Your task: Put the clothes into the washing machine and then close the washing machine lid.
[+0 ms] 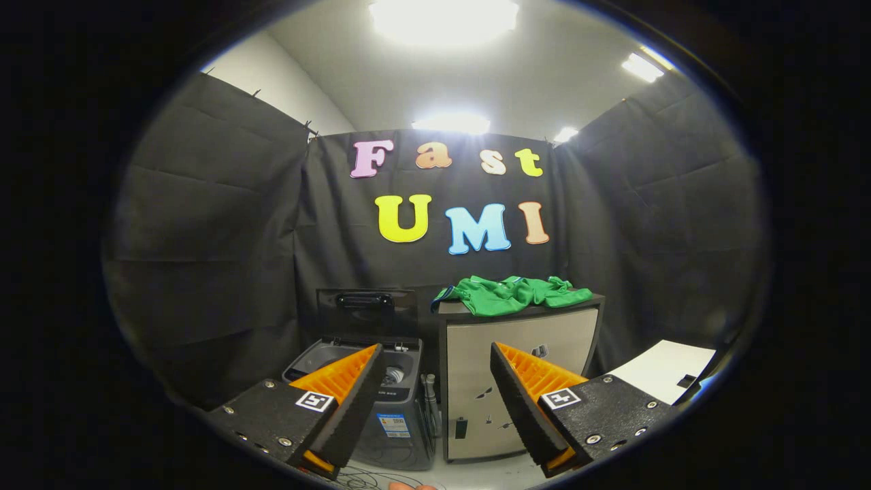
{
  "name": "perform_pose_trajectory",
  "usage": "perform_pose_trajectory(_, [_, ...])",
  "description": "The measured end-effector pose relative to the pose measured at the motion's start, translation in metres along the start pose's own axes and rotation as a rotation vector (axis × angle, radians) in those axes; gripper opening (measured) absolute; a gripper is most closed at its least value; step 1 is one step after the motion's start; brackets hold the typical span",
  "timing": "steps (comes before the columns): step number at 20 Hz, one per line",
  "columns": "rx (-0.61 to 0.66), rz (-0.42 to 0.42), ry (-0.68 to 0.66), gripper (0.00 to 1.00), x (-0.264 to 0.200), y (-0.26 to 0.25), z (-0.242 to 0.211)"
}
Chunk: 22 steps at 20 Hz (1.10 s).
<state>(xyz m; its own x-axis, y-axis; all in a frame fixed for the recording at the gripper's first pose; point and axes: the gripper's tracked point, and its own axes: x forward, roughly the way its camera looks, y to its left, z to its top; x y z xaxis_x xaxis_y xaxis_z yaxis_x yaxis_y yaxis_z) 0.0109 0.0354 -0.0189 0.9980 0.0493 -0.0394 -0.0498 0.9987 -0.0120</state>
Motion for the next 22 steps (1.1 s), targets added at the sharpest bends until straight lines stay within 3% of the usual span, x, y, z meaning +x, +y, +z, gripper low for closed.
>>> perform_pose_trajectory(6, [-0.036, 0.003, -0.002, 0.95, 0.019, 0.006, 0.013])
perform_pose_trajectory(10, [-0.063, -0.042, 0.008, 0.95, 0.051, -0.012, 0.030])
perform_pose_trajectory(22, [-0.016, -0.100, 0.102, 0.96, 0.227, -0.110, 0.085])
